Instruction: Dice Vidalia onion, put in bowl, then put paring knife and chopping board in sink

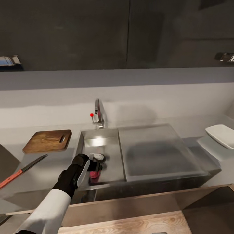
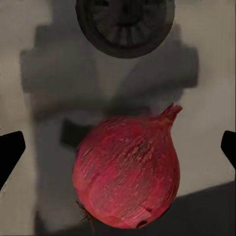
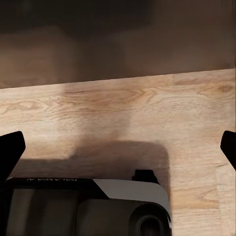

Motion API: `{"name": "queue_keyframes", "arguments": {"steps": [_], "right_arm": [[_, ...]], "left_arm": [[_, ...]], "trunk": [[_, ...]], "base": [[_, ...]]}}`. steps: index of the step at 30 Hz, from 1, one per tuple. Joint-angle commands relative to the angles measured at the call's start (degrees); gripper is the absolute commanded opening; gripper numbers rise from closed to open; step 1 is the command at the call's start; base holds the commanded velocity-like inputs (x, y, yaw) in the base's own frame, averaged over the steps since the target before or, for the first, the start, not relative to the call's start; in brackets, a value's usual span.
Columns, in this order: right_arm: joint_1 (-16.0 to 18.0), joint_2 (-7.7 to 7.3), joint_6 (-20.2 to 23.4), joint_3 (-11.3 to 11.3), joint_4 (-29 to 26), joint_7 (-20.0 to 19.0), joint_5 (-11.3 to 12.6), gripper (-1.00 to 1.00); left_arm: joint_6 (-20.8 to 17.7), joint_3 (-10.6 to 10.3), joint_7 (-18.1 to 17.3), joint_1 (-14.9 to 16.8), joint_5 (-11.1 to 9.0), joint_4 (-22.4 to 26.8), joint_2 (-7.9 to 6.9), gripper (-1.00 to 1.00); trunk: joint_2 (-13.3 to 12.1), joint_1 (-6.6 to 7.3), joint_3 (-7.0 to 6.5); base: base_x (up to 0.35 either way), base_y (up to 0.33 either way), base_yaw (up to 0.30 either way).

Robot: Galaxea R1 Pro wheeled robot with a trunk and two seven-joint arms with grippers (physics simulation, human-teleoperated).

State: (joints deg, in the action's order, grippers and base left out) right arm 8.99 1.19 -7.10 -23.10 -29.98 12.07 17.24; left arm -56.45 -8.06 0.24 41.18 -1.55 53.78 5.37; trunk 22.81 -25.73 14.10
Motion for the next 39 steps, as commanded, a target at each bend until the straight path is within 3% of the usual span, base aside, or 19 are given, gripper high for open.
{"name": "queue_keyframes", "arguments": {"steps": [1, 17, 39], "right_arm": [[0.1, -0.05, -0.3, -0.5, 0.0, 0.4, 0.6, 1.0], [0.1, -0.05, -0.5, -0.5, 0.0, 0.5, 0.6, 1.0], [0.1, -0.29, -0.5, -0.7, 0.1, 0.6, 0.4, 1.0]], "left_arm": [[-0.2, 0.0, 0.0, 0.0, -0.1, 0.0, -0.01, 1.0], [-0.2, 0.0, 0.0, 0.0, -0.1, -0.3, -0.04, 1.0], [-0.2, 0.0, 0.0, 0.0, -0.1, -0.9, -0.01, 1.0]], "trunk": [[0.1, -0.05, 0.2], [0.1, -0.05, 0.5], [0.1, -0.05, 0.5]], "base": [[0.252, 0.0, 0.0], [0.059, 0.0, 0.0], [-0.062, 0.0, 0.0]]}}
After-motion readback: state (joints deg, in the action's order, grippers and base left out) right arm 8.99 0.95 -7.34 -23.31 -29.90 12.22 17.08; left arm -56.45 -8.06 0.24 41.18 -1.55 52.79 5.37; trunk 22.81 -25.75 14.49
